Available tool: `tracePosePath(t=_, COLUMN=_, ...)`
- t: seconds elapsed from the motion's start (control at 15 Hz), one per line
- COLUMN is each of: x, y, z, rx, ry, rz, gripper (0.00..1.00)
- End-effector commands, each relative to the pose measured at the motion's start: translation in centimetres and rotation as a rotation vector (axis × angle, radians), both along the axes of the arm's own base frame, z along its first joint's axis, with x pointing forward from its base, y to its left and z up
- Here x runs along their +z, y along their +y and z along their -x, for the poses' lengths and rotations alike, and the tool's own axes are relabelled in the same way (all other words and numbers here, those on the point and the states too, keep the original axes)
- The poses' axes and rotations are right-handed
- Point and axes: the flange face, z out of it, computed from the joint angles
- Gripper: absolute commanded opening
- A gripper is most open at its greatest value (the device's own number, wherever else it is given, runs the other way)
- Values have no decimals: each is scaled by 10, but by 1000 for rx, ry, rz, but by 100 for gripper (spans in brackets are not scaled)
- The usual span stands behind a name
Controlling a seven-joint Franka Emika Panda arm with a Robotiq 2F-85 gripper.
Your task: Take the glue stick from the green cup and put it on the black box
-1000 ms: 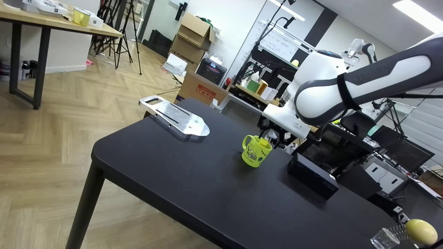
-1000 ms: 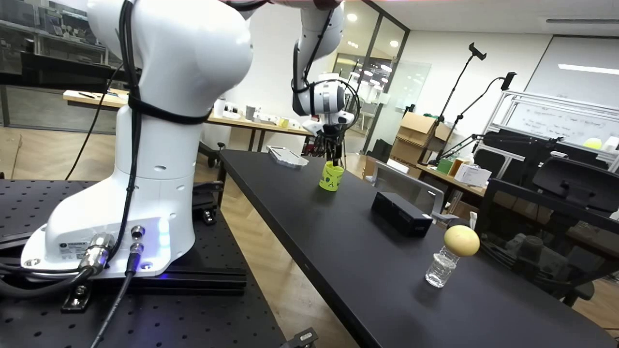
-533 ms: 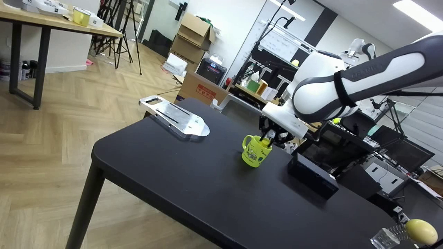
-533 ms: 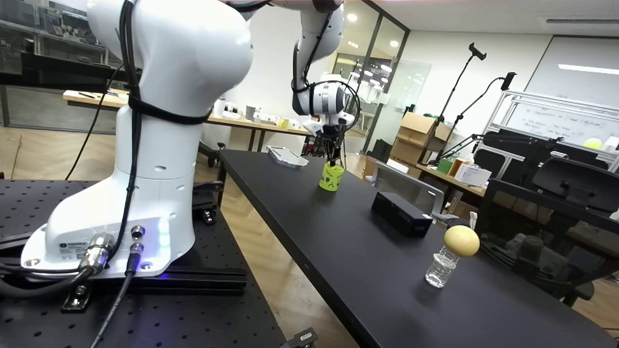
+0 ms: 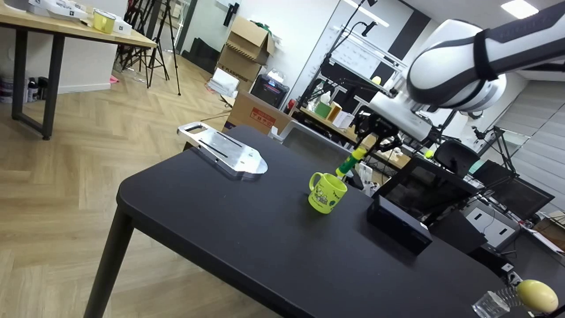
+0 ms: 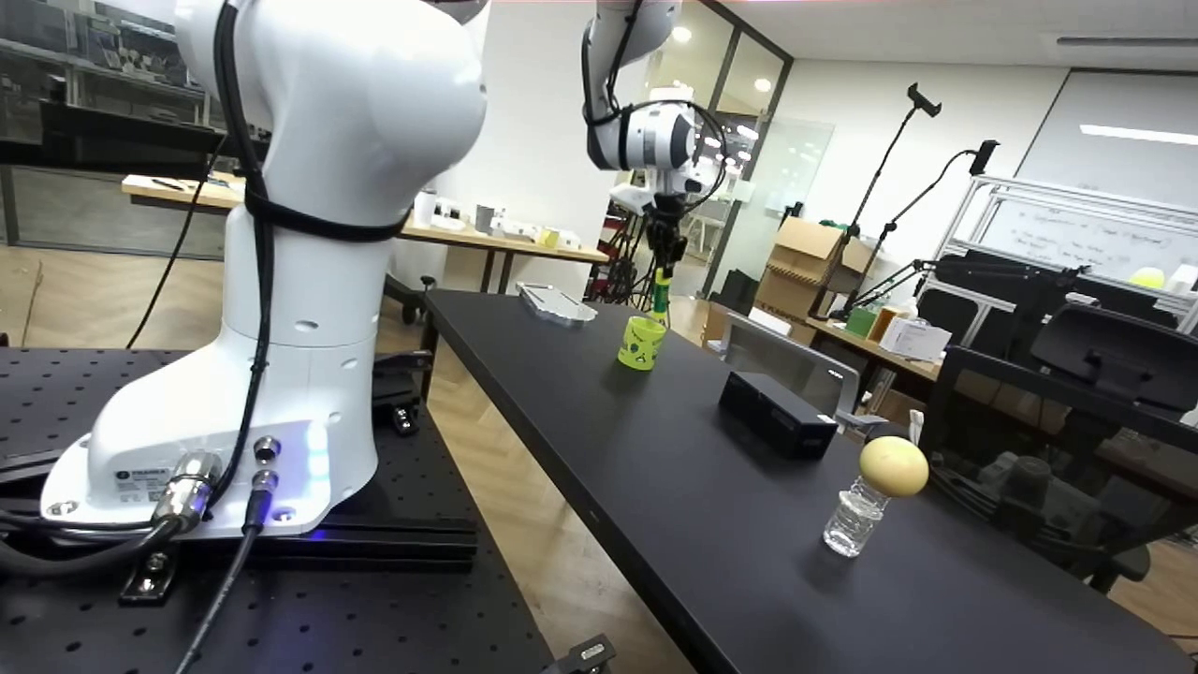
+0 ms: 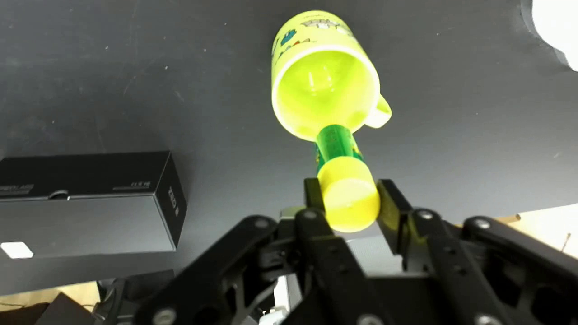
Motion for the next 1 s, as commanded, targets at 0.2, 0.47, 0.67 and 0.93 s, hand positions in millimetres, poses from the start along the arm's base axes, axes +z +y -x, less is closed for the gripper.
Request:
tracePosePath(t=0.2, x=70, y=-75, z=-30, rx=53, ry=51, rz=93, gripper=9)
tracePosePath(t=0.47, x=58, y=-129, z=-65, rx=117, ry=185, rz=100, gripper=9)
tracePosePath(t=0.67, x=46, y=-156, z=-91, rx=177, ry=231, rz=115, gripper=9)
tracePosePath(t=0.93, x=37, y=-177, z=-118, rx=210, ry=246, rz=136, gripper=9)
